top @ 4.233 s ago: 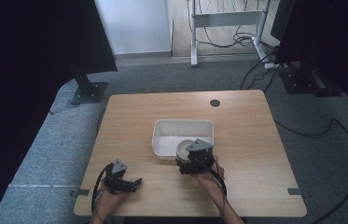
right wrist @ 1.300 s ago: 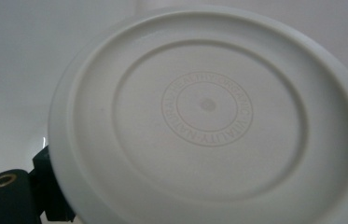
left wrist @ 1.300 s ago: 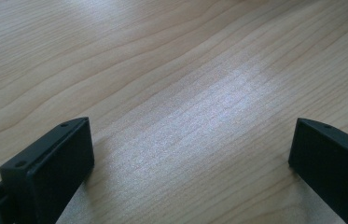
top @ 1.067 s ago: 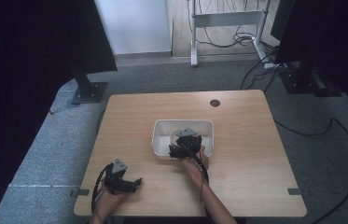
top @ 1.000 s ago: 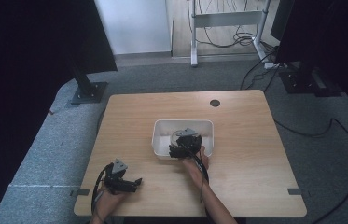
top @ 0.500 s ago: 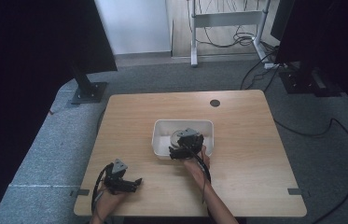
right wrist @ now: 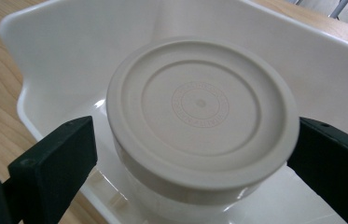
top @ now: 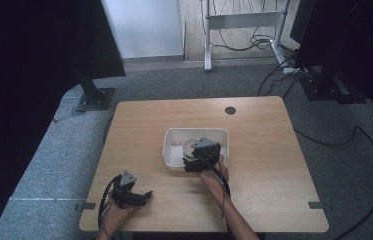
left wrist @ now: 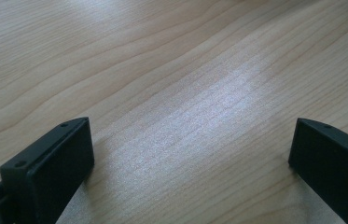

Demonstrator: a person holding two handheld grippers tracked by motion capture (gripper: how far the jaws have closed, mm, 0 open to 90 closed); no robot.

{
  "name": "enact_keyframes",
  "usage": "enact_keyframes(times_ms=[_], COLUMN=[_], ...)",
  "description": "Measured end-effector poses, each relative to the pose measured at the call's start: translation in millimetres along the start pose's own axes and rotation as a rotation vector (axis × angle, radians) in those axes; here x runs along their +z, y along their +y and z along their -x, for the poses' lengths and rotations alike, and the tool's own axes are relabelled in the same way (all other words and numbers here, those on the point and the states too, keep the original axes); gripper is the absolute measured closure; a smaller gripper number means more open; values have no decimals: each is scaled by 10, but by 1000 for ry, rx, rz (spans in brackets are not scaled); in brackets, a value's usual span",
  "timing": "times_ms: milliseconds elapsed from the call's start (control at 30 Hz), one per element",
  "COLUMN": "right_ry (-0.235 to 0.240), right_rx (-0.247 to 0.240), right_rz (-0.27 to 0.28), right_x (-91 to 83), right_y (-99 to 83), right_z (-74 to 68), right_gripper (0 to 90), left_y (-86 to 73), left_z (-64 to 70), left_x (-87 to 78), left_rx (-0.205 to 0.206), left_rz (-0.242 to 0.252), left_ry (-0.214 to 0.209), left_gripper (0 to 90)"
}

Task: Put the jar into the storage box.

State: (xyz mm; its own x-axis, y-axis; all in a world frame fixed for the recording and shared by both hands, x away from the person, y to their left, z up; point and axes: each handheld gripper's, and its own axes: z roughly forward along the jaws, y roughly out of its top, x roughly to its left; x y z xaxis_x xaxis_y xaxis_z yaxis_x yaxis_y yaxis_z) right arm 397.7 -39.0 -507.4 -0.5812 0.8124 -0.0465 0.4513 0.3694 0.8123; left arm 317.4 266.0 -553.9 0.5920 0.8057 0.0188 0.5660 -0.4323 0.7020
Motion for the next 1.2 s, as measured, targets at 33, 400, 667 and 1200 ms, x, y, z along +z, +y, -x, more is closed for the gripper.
enact_keyframes(times_ms=[33,400,667,1200], right_ry=[0,14,23,42], right_rx=[-2,-22,-27,-62], right_rz=[3,13,36,60], right_x=[-14,-161,-291,-567], right_y=[1,-26,-58,-196], right_z=[3,37,54,85], right_gripper=[13,25,30,33], left_y=[0,0,0,0], left_z=[0,-1,1,2], left_x=[0,0,0,0], left_rx=[0,2,-1,-2], left_rz=[0,0,0,1], left_ry=[0,1,0,0], left_gripper=[0,0,0,0])
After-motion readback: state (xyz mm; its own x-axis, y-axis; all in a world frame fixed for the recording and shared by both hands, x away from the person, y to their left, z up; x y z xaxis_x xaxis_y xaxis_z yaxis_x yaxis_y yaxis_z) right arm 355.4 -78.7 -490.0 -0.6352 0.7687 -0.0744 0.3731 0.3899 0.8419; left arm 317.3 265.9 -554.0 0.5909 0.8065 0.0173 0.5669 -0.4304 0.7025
